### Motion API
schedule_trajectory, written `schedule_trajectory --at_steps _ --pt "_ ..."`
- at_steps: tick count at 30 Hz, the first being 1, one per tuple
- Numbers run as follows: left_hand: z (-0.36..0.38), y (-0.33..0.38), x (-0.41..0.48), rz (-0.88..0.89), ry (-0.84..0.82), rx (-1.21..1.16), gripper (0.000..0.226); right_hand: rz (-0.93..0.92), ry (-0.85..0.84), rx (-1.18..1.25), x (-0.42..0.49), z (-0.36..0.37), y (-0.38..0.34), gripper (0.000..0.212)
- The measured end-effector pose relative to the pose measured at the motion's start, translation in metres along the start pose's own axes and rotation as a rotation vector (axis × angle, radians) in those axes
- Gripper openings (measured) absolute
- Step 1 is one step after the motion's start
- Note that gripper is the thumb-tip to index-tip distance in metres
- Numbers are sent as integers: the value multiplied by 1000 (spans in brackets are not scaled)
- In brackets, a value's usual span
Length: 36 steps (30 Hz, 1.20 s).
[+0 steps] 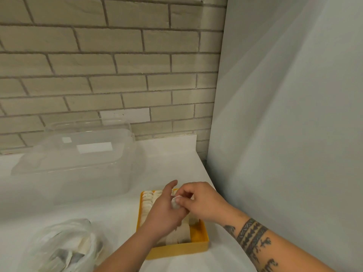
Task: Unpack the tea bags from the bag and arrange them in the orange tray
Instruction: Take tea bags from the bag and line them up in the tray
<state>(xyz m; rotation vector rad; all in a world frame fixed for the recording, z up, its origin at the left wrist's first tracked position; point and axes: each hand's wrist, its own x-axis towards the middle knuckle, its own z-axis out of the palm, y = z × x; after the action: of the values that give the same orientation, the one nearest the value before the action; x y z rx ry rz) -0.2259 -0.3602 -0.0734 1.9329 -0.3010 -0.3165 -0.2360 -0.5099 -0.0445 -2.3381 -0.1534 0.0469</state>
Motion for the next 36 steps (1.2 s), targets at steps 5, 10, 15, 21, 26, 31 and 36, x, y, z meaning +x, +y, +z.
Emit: schedule_trajectory --at_steps 5,10,15,21,26,31,36 --pt "-4 -5 -3 -4 10 -72 27 29 39 -4 0 -15 6 8" --pt "-6 -11 -4 3 27 -80 8 11 23 -9 2 -21 10 3" --pt "-8 -14 -1 11 20 -82 13 3 -3 -59 10 -20 12 7" --pt "-33 -49 7 94 303 232 12 23 -46 -252 19 -30 18 9" --pt "-37 -88 7 79 276 572 22 43 -258 -547 17 -11 26 22" --pt "-30 -96 5 80 231 688 38 25 -305 -774 19 11 32 26" --pt "-30 -104 6 113 271 691 52 39 -221 -881 24 24 39 31"
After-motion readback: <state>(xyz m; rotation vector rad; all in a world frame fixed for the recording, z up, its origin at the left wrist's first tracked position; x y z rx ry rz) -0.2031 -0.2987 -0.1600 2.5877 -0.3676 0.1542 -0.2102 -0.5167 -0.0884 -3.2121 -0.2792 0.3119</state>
